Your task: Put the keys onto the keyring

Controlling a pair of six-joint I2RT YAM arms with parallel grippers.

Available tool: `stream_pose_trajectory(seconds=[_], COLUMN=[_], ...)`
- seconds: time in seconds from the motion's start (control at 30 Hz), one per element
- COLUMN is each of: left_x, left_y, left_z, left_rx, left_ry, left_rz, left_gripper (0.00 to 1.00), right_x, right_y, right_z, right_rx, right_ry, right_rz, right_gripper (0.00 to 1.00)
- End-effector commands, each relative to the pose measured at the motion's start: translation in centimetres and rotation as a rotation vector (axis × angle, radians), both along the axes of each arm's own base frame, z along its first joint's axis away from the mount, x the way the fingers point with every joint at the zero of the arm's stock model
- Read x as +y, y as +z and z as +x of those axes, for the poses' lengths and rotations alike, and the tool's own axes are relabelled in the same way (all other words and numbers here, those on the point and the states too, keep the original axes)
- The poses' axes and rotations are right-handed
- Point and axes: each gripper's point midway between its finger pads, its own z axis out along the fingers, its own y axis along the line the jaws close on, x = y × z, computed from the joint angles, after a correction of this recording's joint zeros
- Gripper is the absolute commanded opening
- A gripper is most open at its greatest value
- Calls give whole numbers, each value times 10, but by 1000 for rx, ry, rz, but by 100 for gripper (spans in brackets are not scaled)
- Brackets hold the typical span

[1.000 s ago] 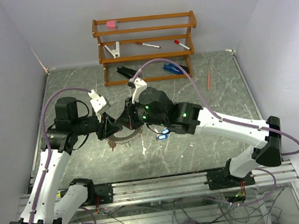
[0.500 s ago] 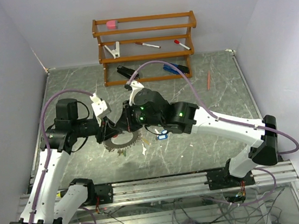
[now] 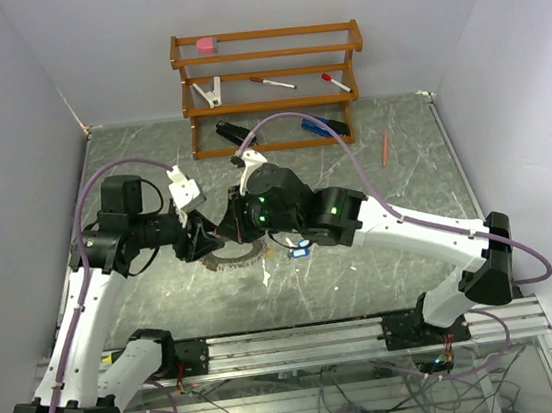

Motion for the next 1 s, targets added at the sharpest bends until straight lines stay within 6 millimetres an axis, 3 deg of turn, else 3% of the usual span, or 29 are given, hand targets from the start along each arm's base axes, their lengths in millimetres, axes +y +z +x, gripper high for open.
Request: stream_pose_trajectory(seconds=[0.0, 0.2, 0.6, 0.97], left_x=[4, -8, -12, -10], left_y=[15, 28, 9, 1], left_z=[-5, -19, -32, -35], left_rx=[-69, -119, -42, -43], left_ry=[-26, -111, -217, -216], left_rz=[25, -76, -81, -62], left_gripper=[57, 58, 53, 37], right_x=[-2, -1, 0, -1], right_y=[33, 37, 46, 48], right_z=[1, 1, -3, -3], right_rx=[-38, -40, -39, -38], right_ry=[-15, -10, 2, 0], right_rz=[80, 91, 126, 127], right_gripper=[0, 0, 0, 0])
